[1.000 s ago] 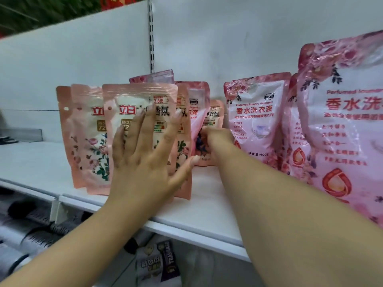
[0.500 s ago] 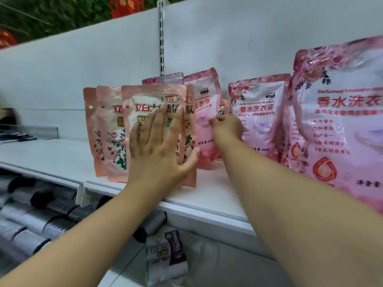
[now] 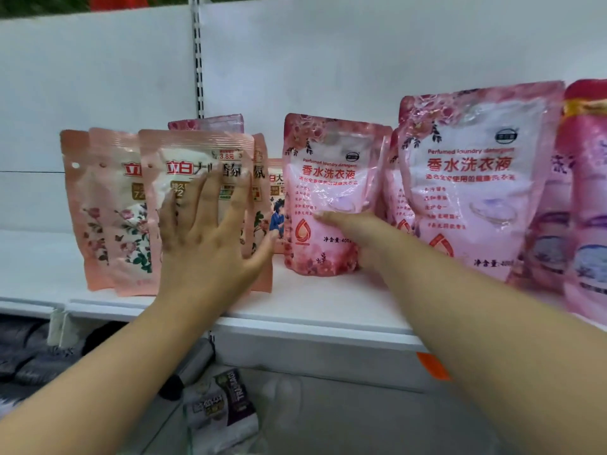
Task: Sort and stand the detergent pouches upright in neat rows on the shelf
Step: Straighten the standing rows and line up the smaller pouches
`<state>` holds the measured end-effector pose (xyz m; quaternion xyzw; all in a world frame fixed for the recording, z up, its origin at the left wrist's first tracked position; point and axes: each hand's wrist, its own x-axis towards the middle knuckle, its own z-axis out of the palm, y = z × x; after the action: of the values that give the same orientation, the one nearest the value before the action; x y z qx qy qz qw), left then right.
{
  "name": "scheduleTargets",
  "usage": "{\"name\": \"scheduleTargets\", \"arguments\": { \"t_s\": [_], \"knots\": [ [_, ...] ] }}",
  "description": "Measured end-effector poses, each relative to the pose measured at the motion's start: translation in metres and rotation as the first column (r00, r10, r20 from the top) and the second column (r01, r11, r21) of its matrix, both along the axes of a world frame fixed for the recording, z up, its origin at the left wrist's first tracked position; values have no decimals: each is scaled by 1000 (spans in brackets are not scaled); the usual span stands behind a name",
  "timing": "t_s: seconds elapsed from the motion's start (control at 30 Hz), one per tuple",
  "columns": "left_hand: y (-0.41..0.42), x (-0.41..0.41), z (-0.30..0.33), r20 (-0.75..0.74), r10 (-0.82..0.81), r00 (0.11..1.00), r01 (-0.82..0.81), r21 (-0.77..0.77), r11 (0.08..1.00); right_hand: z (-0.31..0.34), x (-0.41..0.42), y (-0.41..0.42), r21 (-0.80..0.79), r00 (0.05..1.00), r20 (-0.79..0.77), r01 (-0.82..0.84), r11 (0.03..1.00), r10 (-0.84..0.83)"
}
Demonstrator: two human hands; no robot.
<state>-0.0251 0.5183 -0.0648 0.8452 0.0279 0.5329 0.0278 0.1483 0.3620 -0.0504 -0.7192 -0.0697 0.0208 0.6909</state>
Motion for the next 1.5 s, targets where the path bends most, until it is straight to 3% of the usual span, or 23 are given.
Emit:
{"name": "scheduleTargets", "arguments": {
  "t_s": [0.17,0.57,0.7,0.8,0.87,0.93,0.97,1.03,1.1,1.17,1.27,1.33,1.4,1.5],
  "knots": [
    [5,7,-3,39,-27,999,26,8,1000,21,-71,-4,-11,998,33,52,999,-52],
    [7,11,-5,123,-92,988,88,37,995,17,-69,-9,55,990,31,134,989,-136],
    [11,1,-1,105,-298,949,305,-60,950,16,-88,1,-70,963,84,261,963,-255],
    [23,-18,3,166,-482,860,507,-184,842,23,-127,10,-117,875,359,389,914,-326],
    [44,-31,10,269,-477,837,532,-194,824,33,-159,22,-28,865,460,242,970,-202],
    [73,-42,21,401,-367,839,483,-240,842,37,-179,40,11,909,416,-41,999,33],
    [88,-45,28,430,-316,846,472,-327,819,37,-182,49,-6,913,393,-120,993,113],
    [118,-38,38,340,-265,902,424,-583,693,37,-178,70,-57,915,366,-159,986,169],
    [130,-23,42,210,-376,903,378,-804,459,34,-168,89,-70,929,341,-125,990,141],
    [128,-13,41,259,-548,795,441,-867,230,34,-157,100,-15,939,321,-129,992,127],
    [117,-15,27,151,-793,591,527,-816,238,37,-147,117,-7,952,273,-141,990,137],
    [116,-15,23,156,-845,512,575,-793,202,38,-143,128,-66,946,286,-139,988,152],
    [117,-13,22,231,-835,499,584,-801,128,40,-143,137,-116,938,297,-152,982,180],
    [122,-14,22,316,-761,566,548,-834,61,41,-144,151,-190,927,273,-211,959,258]
  ]
}}
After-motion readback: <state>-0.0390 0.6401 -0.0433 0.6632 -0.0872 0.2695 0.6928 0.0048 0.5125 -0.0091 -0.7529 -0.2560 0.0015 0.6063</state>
